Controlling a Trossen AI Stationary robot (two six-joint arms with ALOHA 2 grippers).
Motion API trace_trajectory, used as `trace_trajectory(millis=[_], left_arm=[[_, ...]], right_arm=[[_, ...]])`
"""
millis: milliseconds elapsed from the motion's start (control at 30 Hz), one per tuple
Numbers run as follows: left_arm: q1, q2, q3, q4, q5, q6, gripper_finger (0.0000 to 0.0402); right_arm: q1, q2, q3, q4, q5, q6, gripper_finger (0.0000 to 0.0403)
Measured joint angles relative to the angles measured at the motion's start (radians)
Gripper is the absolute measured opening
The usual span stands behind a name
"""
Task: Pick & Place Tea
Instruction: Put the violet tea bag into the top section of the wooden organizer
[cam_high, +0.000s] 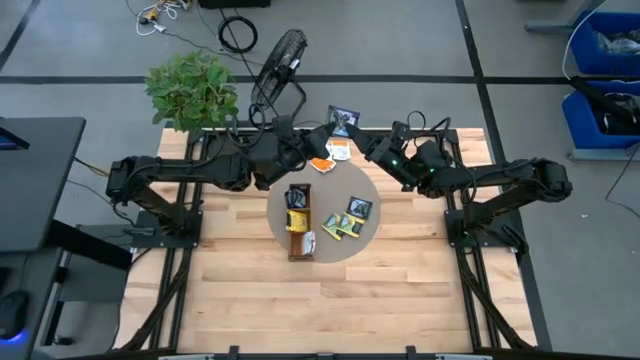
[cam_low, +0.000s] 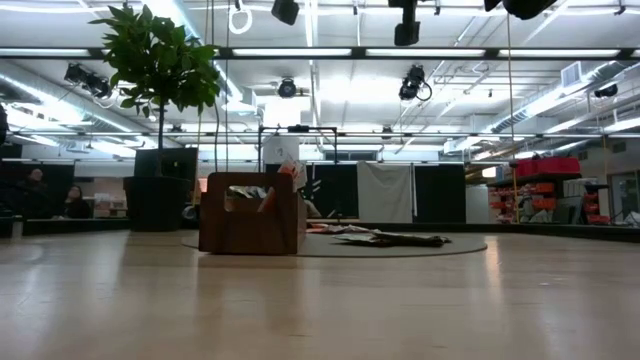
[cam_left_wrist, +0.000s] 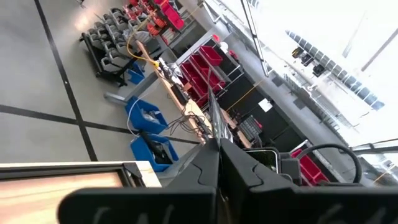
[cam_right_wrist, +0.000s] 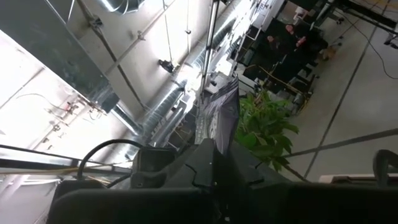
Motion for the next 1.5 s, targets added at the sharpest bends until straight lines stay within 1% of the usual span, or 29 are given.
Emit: trace_trajectory(millis=[200,367,467,700,900,1033,1167,1267,1367,1500], left_arm=[[0.000,0.000,0.000,-0.011,-0.001,0.005,0.0003],[0.000,-0.003,0.000,-0.036,-0.006,0.005,0.0002],[-0.002,-0.012,0.001,-0.072,-0.002,0.005,0.0002],[-0.018,-0.059,0.002,-0.212,-0.007,0.005,0.0001],[-0.051,-0.113,0.002,-0.371,-0.060,-0.009,0.0001],[-0.093,-0.144,0.001,-0.561,-0.083,-0.099,0.0001],[-0.153,-0.143,0.001,-0.816,-0.167,-0.261,0.0001],[-0.199,-0.109,0.001,-0.958,-0.243,-0.417,0.0001],[-0.232,-0.068,0.000,-1.035,-0.295,-0.526,0.0001],[-0.256,0.010,0.000,-1.057,-0.306,-0.580,0.0001]], right_arm=[[0.000,0.000,0.000,-0.003,-0.016,-0.008,0.0014],[0.000,0.000,0.000,-0.005,-0.030,-0.028,0.0030],[0.000,-0.001,0.000,-0.008,-0.042,-0.034,0.0046],[0.000,-0.013,-0.001,-0.011,-0.145,-0.051,0.0097],[0.000,-0.044,-0.002,-0.055,-0.224,-0.064,0.0123],[-0.001,-0.104,-0.002,-0.139,-0.251,-0.101,0.0127],[-0.002,-0.197,-0.002,-0.282,-0.239,-0.172,0.0124],[-0.002,-0.256,-0.002,-0.385,-0.204,-0.208,0.0121],[-0.002,-0.287,-0.002,-0.452,-0.164,-0.213,0.0118],[-0.002,-0.292,-0.002,-0.490,-0.147,-0.212,0.0118]])
